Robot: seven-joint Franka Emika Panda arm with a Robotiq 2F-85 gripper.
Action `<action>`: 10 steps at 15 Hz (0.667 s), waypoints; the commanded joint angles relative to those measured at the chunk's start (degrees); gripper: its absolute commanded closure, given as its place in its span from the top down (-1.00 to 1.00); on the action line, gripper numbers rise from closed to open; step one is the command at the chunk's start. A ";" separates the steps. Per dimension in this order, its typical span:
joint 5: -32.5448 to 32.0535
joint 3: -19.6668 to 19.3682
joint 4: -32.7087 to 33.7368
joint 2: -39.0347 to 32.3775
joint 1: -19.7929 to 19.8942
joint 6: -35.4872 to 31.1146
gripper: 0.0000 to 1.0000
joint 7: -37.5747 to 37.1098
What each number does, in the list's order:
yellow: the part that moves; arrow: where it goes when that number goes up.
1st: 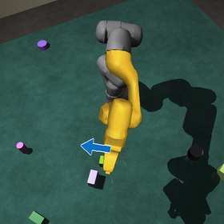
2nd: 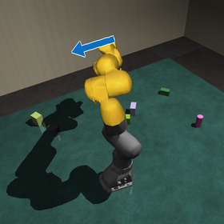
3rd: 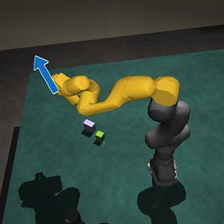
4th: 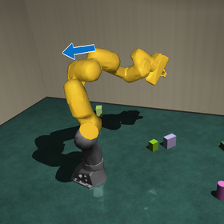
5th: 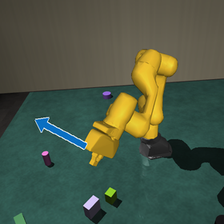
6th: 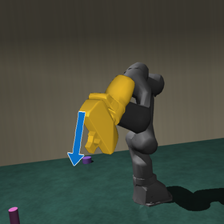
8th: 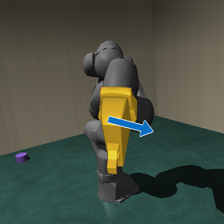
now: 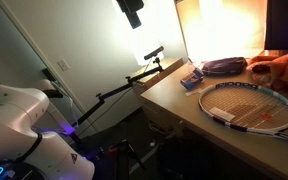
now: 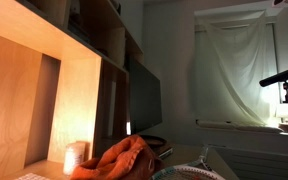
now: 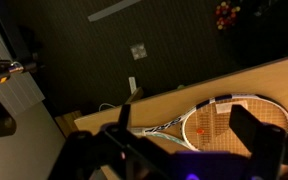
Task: Take a bandaid and put it in the glass
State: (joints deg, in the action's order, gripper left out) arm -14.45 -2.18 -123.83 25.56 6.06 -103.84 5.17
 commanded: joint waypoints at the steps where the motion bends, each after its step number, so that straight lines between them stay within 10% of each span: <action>1: -1.12 0.20 2.21 -1.18 -1.06 1.04 1.00 -0.41; 10: -1.28 3.87 19.20 -11.19 -5.51 7.32 1.00 1.89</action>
State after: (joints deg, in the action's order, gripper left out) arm -15.17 0.42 -112.51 19.52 2.04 -101.12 5.49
